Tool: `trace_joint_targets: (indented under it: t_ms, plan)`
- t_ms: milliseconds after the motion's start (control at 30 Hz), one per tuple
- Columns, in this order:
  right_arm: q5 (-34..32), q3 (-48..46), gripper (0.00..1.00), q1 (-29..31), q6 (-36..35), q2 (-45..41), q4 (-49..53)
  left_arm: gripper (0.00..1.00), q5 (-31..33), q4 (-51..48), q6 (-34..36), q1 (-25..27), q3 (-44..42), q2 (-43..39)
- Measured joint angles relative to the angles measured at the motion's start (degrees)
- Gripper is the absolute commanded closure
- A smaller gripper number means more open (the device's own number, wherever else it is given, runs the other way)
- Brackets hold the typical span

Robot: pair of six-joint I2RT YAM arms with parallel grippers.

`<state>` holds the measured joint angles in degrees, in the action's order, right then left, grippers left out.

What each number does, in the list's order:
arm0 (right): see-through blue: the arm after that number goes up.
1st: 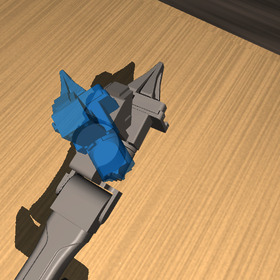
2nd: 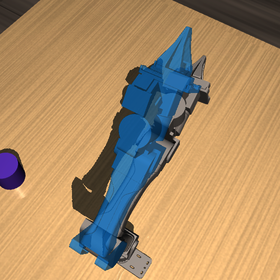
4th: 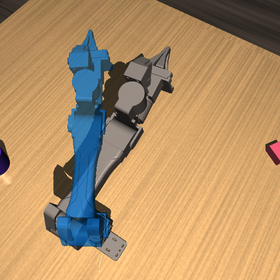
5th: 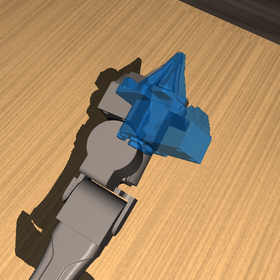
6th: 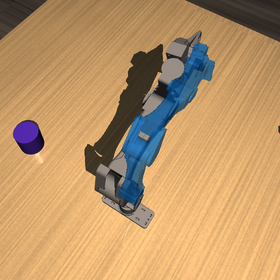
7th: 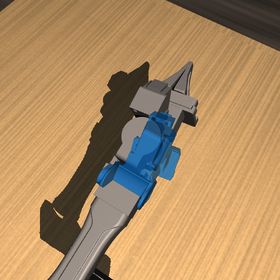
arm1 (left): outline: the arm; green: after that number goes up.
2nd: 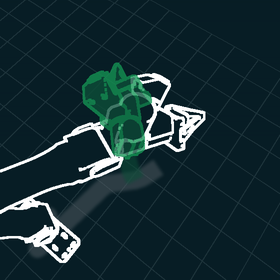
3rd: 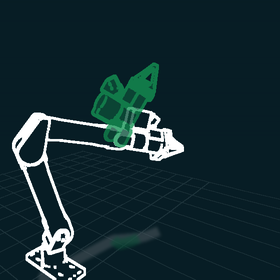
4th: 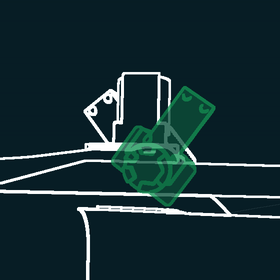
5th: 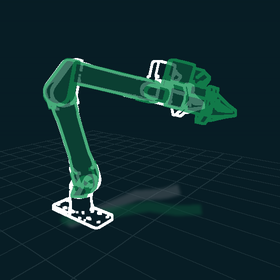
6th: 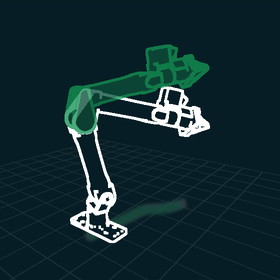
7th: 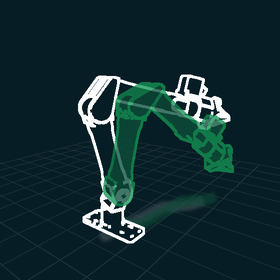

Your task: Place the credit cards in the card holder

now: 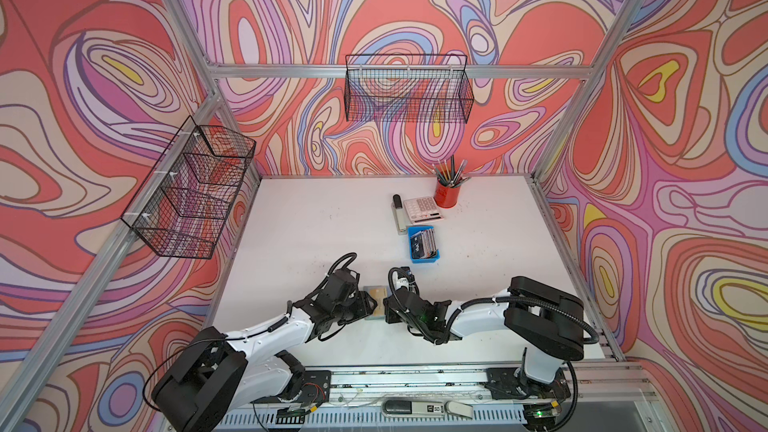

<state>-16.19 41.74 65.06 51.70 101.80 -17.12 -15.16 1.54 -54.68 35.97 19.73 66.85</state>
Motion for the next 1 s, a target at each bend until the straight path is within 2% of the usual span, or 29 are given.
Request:
trace_joint_targets:
  t_ms: [700,867,1000]
  plan:
    - [2.9,-1.3,0.82,-0.1,-0.7,0.0,-4.2,0.49,0.0,0.0,0.0,0.0,0.0,0.0]
    - [2.1,-1.4,0.72,-0.1,-1.2,-2.1,-2.0,0.49,0.0,0.0,0.0,0.0,0.0,0.0]
    - [-0.4,-3.4,0.67,0.0,-1.0,-9.4,0.6,0.49,0.0,0.0,0.0,0.0,0.0,0.0]
